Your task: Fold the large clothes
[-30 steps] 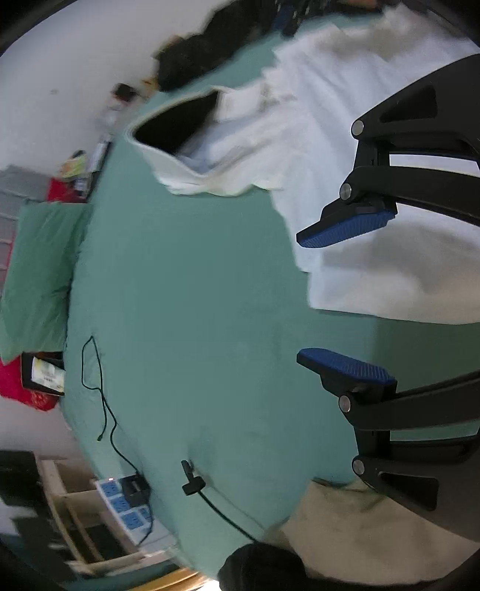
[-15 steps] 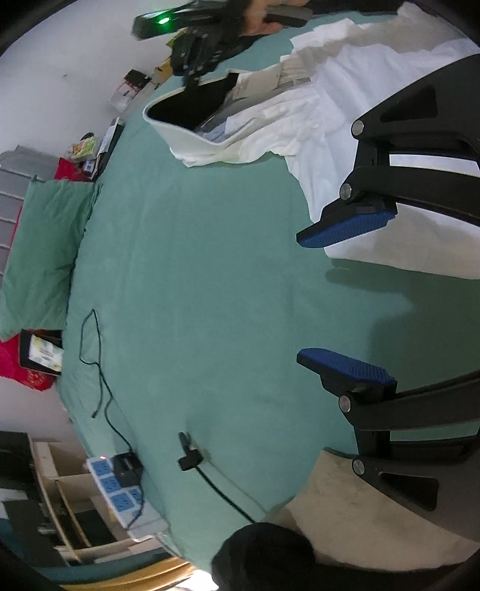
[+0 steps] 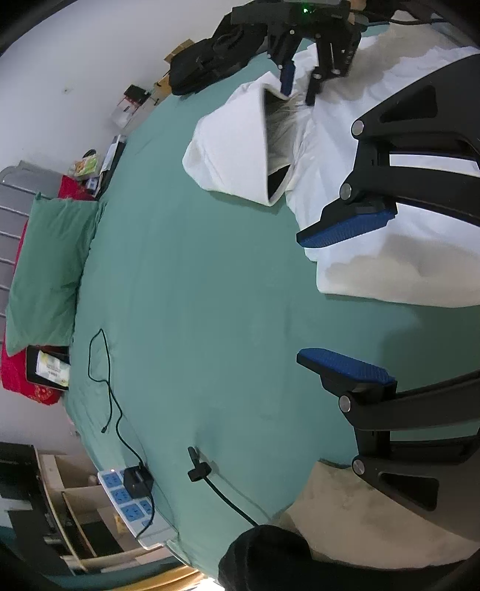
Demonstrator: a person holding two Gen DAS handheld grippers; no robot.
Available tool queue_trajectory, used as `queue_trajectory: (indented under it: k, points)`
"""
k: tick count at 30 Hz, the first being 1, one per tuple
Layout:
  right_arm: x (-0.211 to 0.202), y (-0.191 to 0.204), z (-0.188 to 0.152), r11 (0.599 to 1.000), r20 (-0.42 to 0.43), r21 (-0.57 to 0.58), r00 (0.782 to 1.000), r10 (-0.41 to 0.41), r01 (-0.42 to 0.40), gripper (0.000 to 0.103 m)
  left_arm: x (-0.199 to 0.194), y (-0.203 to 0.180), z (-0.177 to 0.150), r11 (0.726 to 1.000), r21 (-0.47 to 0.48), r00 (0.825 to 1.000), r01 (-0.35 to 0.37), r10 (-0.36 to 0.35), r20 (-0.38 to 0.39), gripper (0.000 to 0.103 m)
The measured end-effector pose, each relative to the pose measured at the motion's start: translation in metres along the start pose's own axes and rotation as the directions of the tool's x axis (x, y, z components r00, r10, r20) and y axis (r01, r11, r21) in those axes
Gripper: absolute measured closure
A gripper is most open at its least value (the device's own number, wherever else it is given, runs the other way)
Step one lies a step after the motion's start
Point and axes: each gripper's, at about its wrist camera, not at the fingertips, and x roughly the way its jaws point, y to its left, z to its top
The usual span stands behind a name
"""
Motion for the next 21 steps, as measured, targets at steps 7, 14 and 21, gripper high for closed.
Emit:
queue_trajectory:
  k: [7,14,21]
  points:
    - [-0.066,-0.032,0.021,0.996,0.129,0.071,0.99,0.053,-0.063,0.042,-0.007,0.02,0.019,0.998,-0.053,0.999,-0.028,0.03,0.041,0.043]
    - [-0.089,-0.109,0.079,0.961,0.275,0.271,0.961,-0.031,-0.046,0.033,-0.009,0.047,0.027,0.99,-0.122,0.996,-0.071,0.077,0.051,0.043]
    - [-0.01,-0.129,0.136,0.959,0.143,0.28,0.99,0.004,-0.045,0.028,0.002,0.054,0.026,0.989,-0.121,0.995,-0.09,0.094,0.024,0.043]
